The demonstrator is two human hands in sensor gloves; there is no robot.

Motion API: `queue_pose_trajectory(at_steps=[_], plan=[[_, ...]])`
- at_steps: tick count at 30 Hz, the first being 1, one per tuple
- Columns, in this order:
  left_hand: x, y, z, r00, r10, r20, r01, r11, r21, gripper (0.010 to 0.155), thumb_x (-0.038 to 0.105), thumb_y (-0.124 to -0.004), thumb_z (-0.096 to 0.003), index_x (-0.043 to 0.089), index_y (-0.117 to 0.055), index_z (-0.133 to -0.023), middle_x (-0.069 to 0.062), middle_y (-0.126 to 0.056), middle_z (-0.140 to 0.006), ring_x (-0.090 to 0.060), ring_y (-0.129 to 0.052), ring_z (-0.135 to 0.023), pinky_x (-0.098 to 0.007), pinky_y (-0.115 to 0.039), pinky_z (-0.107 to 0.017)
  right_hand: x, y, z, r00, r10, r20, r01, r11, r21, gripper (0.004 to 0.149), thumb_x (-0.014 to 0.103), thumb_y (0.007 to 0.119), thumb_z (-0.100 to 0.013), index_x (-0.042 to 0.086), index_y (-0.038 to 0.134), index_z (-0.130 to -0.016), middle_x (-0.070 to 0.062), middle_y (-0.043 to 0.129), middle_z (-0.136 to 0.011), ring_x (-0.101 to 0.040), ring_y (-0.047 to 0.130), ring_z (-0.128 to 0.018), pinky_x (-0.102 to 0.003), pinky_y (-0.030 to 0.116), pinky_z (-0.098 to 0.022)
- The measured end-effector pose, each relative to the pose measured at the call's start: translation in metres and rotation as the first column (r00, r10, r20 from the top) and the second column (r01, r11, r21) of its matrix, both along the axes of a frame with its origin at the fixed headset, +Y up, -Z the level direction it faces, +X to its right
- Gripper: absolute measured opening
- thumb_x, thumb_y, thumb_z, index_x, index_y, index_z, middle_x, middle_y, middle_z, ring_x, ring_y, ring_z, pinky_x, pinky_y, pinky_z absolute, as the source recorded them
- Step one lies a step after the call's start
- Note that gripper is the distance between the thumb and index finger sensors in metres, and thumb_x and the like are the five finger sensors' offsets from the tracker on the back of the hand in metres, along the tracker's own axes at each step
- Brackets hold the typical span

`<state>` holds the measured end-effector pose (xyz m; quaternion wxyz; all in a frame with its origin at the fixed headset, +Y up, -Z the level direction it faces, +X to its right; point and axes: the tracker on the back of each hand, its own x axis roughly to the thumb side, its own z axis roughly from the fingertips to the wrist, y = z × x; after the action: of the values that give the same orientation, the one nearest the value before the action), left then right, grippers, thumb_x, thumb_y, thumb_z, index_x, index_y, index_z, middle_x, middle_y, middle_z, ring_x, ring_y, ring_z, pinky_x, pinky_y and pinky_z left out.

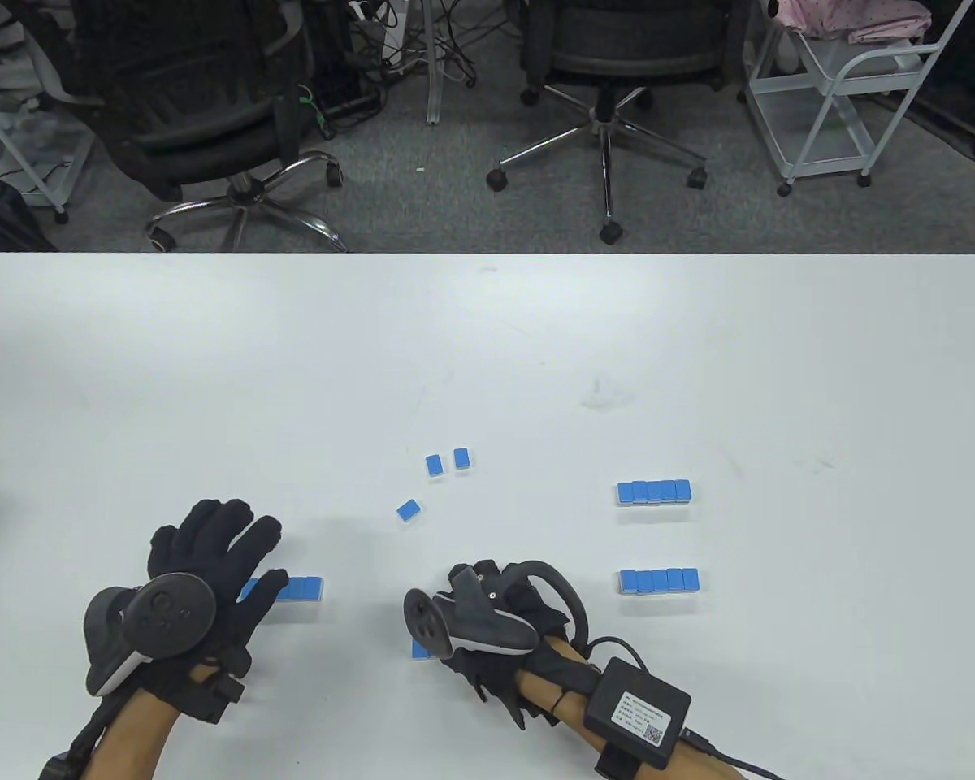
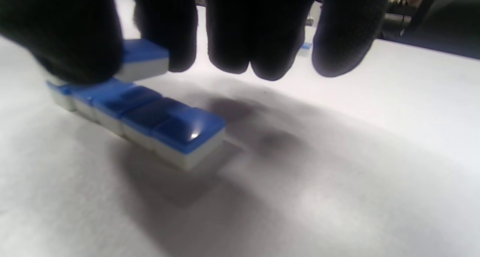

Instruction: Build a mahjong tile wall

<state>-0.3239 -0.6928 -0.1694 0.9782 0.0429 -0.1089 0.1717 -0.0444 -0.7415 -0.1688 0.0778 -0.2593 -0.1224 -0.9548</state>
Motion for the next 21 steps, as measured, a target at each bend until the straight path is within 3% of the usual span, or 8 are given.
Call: queue_pose_trajectory(at_steps=[17, 21], plan=[[0.0, 0.0, 0.0, 1.0, -0.001, 0.001, 0.001, 1.0, 0.003, 0.063, 0.058, -0.066, -0.0482, 0.034, -0.062, -0.106, -0.003, -0.044, -0.118, -0.035, -0.032, -0.111, -0.071, -0.026, -0.075, -0.015, 0.0, 0.007, 0.998, 0.046, -0.031, -0.045, 0.998, 0.044, 0.058, 0.057, 0.083, -0.032, 0.031, 0.074, -0.083, -0.007, 0.072, -0.101, -0.036, 0.077, -0.092, -0.061, 0.07, -0.065], [0.0, 0.001, 0.0, 1.0, 0.0, 0.002, 0.0, 1.0, 0.005, 0.063, 0.058, -0.066, -0.0482, 0.034, -0.062, -0.106, -0.003, -0.044, -0.118, -0.035, -0.032, -0.111, -0.071, -0.026, -0.075, -0.011, 0.008, 0.005, 0.998, 0.064, -0.024, -0.064, 0.998, 0.0, 0.067, 0.063, 0.077, -0.031, 0.03, 0.067, -0.089, -0.008, 0.069, -0.102, -0.037, 0.075, -0.093, -0.061, 0.07, -0.065]])
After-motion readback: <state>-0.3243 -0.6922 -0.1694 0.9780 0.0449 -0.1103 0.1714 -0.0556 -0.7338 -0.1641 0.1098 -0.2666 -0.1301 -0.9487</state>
